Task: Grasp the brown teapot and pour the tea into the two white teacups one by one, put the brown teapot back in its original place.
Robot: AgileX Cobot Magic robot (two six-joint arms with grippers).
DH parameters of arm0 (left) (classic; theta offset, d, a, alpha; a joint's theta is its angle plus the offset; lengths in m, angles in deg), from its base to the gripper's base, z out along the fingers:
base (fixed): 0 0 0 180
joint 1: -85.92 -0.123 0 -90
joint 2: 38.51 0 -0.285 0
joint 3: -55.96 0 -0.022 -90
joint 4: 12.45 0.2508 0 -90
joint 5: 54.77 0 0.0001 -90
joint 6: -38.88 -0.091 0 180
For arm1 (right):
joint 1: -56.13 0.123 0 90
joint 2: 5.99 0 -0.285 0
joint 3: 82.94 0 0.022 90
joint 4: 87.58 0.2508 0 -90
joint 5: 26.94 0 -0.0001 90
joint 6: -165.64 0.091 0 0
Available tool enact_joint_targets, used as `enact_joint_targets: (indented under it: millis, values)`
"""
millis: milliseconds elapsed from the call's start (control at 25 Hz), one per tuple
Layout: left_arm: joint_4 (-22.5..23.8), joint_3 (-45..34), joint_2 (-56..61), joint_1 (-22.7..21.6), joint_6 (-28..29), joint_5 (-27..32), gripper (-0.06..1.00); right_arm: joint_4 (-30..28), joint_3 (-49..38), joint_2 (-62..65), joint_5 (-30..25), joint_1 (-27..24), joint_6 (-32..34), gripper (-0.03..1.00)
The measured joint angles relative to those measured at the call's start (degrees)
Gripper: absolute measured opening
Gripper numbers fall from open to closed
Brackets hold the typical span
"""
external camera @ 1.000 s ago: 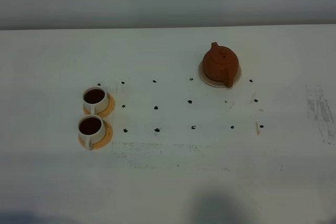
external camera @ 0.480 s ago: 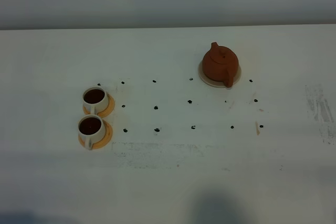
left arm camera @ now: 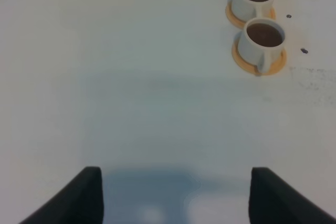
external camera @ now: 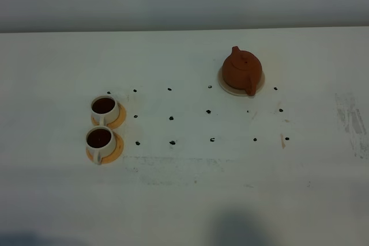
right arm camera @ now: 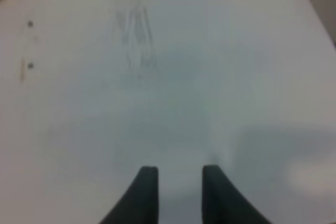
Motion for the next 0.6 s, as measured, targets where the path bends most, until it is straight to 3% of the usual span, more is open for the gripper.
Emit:
enact_joint_targets:
  millis: [600]
  values:
    - [0.0, 0.0, 0.0, 0.0, 0.0, 0.0, 0.56, 0.68, -0.07, 9.23, -0.04, 0.21, -1.59, 0.2]
